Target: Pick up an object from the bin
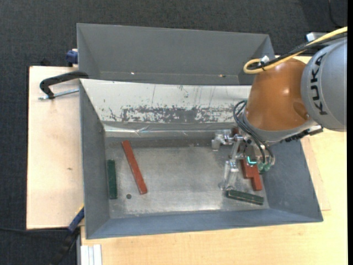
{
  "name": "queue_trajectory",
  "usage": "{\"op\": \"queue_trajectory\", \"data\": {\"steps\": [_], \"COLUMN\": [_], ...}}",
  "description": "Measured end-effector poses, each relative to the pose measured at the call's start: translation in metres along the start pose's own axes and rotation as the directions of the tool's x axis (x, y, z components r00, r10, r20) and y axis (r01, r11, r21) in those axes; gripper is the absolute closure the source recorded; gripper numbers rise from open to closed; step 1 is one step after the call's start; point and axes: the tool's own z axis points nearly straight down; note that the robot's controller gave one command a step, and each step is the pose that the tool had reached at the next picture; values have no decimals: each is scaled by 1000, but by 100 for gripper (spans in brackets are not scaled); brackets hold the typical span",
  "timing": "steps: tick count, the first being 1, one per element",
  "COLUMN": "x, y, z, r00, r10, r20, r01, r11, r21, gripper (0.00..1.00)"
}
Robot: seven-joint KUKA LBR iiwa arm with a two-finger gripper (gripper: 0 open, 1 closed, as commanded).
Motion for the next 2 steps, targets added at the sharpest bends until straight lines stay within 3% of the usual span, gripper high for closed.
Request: {"op": "queue_trajectory", "data": {"steps": [1,2], "x": [-1,4], "y": [-2,-52], "z": [-3,23], "r00": [1000,997], "r10": [-8,-83], "r20": [8,7], "r01": [8,83], "r11": [1000,997], "r21": [0,1], "gripper": [0,0]}}
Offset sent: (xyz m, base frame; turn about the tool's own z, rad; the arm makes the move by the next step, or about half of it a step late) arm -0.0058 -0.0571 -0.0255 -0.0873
